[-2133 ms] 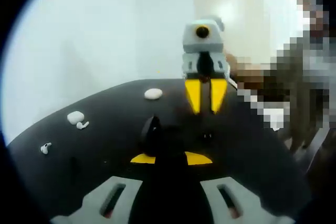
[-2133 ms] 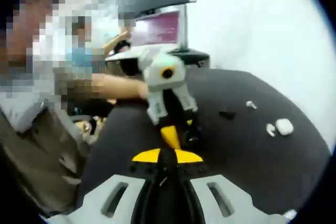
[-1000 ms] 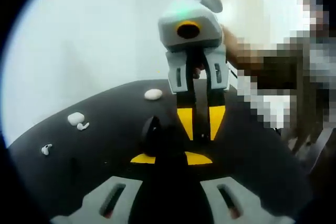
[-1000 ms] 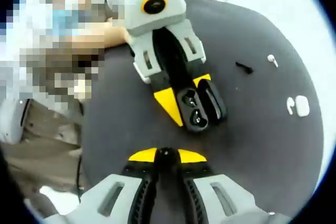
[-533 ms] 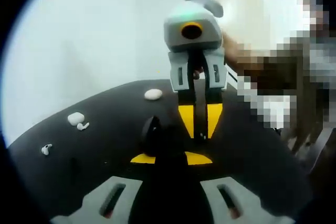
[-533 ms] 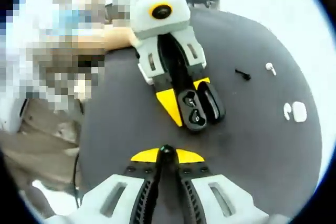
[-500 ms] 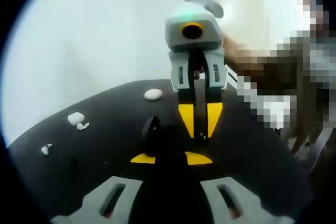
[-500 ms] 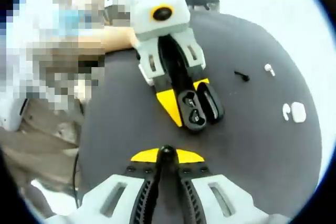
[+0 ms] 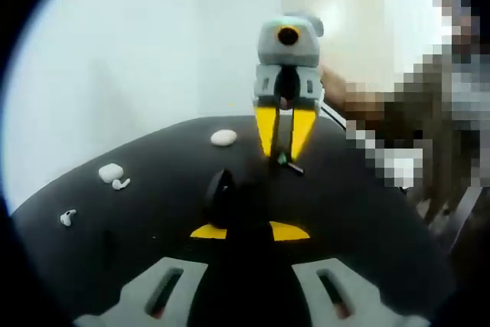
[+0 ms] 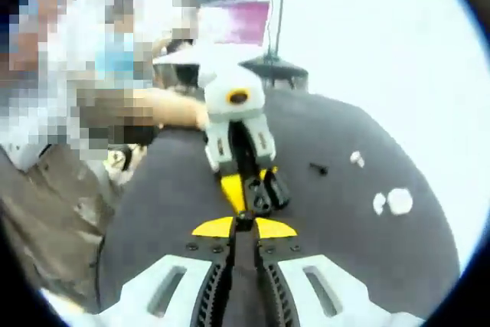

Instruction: Pick up three earphones and place each one into its charging case using tactile feedback, ensure that each earphone is properly inserted and securely positioned inside the case.

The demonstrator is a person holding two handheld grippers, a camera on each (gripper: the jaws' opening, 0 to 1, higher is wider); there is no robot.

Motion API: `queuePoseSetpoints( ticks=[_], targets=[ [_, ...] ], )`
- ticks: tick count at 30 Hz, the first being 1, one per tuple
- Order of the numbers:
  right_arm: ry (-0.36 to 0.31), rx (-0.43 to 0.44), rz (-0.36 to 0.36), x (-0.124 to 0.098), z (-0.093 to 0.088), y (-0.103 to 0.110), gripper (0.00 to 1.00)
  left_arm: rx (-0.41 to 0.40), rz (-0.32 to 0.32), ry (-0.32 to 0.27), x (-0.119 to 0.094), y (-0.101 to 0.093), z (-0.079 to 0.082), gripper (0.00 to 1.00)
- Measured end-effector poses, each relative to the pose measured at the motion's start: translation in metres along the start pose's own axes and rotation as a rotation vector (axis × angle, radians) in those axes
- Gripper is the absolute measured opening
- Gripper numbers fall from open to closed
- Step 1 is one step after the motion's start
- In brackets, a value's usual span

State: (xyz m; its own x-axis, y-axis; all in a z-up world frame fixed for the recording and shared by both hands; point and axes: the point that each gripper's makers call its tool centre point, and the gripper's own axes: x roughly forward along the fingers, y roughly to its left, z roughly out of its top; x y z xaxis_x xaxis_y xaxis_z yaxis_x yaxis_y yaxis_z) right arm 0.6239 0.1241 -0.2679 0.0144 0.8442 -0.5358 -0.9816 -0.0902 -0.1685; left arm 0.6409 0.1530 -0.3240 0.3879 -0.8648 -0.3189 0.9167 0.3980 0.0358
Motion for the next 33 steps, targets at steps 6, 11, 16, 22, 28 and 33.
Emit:
queuePoseSetpoints(
  ticks=[6, 11, 16, 22, 28, 33],
  targets=[
    [-0.032, 0.02, -0.031, 0.004, -0.001, -0.012, 0.04, -0.002, -0.002, -0.001, 0.0, 0.001, 0.0, 0.15],
    [-0.049, 0.061, -0.029, 0.006, -0.006, -0.016, 0.04, -0.005, -0.003, 0.001, 0.001, 0.002, 0.0, 0.15],
    [-0.065, 0.044, -0.034, 0.004, -0.001, -0.016, 0.04, -0.004, -0.003, 0.001, 0.001, 0.002, 0.001, 0.15],
    [-0.091, -0.07, -0.037, 0.013, 0.012, -0.008, 0.13, -0.003, -0.003, 0.001, 0.001, 0.002, 0.002, 0.15],
    [-0.087, -0.177, -0.039, 0.023, 0.022, 0.001, 0.13, -0.002, -0.002, 0.001, 0.001, 0.002, 0.001, 0.15],
    [-0.064, -0.158, -0.024, 0.032, 0.017, 0.003, 0.14, -0.001, -0.002, 0.0, 0.001, 0.001, 0.001, 0.15]
  ],
)
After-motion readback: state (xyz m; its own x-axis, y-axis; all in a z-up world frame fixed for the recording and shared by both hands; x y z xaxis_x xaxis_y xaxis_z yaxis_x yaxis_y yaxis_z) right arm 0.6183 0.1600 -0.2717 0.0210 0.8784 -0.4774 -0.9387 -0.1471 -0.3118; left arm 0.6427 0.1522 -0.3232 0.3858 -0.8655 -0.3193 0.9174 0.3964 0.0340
